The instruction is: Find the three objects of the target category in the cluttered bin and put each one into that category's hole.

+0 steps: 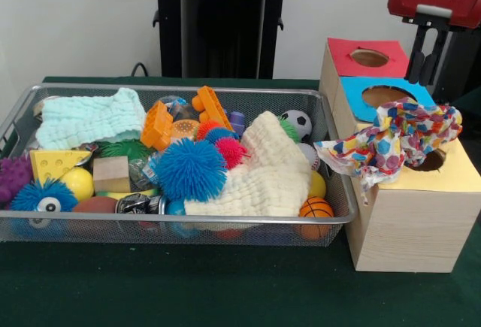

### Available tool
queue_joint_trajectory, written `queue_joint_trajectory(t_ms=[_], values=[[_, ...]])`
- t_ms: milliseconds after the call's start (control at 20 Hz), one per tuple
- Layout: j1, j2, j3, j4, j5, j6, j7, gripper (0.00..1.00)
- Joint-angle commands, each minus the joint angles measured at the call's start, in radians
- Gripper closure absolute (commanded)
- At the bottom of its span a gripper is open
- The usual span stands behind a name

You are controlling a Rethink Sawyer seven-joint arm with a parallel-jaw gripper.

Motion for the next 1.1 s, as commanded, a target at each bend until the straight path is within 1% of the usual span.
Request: queue_joint_trajectory(t_ms=[50,200,450,700,1100], values=[[-0.002,0.048,0.012,-0.037,-0.044,0.184,0.211,1.00],[0.000,0.055,-0.004,-0.051,-0.041,0.193,0.222,1.00],[0.004,0.068,-0.015,-0.058,-0.035,0.170,0.232,1.00],[-0.010,0.082,0.010,-0.051,-0.024,0.126,0.227,1.00],[-0.029,0.105,0.065,-0.021,-0.001,0.020,0.232,1.00]])
